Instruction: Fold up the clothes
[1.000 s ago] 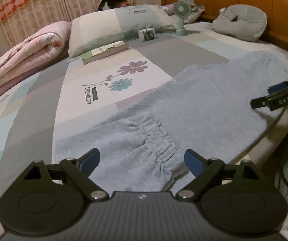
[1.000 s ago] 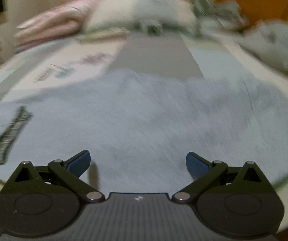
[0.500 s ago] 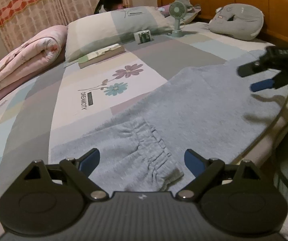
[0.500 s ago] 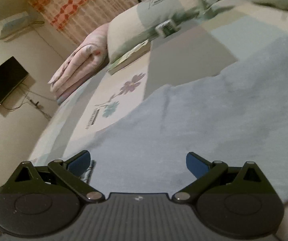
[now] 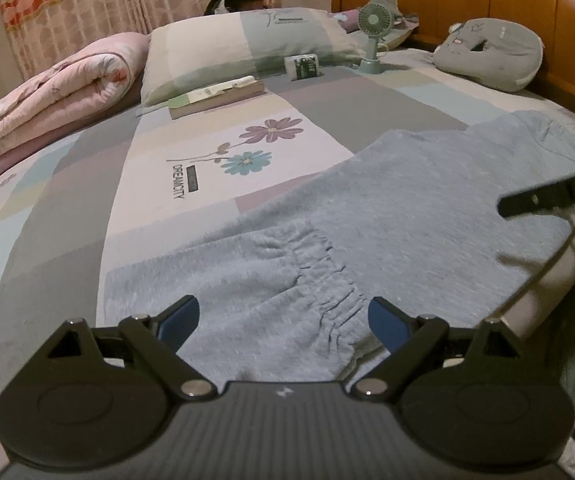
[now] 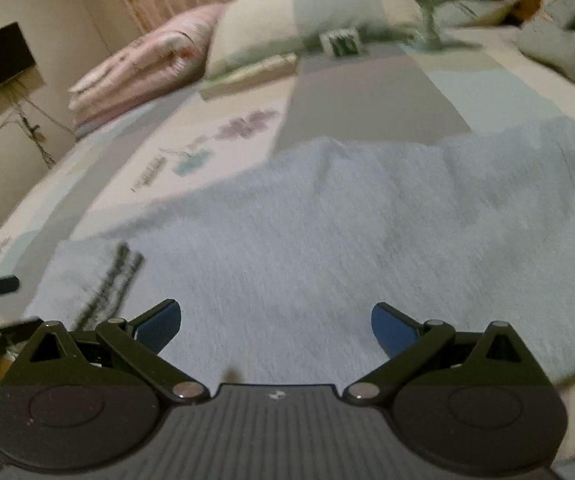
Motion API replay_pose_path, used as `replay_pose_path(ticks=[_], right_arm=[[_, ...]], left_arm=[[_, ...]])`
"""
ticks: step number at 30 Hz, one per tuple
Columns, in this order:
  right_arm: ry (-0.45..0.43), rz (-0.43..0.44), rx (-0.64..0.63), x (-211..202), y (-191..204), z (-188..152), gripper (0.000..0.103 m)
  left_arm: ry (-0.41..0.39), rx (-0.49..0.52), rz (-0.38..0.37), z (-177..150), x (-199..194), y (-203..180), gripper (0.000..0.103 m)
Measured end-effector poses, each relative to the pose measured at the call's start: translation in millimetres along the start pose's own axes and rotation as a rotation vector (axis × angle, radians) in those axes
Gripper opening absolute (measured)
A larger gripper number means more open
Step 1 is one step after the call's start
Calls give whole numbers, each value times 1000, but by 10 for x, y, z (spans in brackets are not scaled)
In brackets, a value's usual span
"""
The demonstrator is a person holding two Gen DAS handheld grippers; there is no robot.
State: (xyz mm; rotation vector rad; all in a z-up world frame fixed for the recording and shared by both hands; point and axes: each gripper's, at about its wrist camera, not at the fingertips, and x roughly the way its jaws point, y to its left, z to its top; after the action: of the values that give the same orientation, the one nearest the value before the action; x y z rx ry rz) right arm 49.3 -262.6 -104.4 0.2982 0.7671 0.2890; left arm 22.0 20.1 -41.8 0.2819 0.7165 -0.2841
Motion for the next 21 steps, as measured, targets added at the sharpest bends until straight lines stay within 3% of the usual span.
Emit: replay_pose_path(ticks=[3, 6, 12, 21], right_arm=[[18, 52, -8, 111, 111, 29, 103], [68, 44, -24, 223, 134, -64, 103], [36, 68, 26, -60, -53, -151, 103], [-197, 25, 320, -899, -1044, -31, 103]], left_arm=[[-8, -11, 4, -11, -34, 24, 91], [-12, -23, 9, -19, -60, 58, 91], [-16, -34, -5, -7, -51, 67, 92], [-28, 9, -80, 79, -34, -159, 92]])
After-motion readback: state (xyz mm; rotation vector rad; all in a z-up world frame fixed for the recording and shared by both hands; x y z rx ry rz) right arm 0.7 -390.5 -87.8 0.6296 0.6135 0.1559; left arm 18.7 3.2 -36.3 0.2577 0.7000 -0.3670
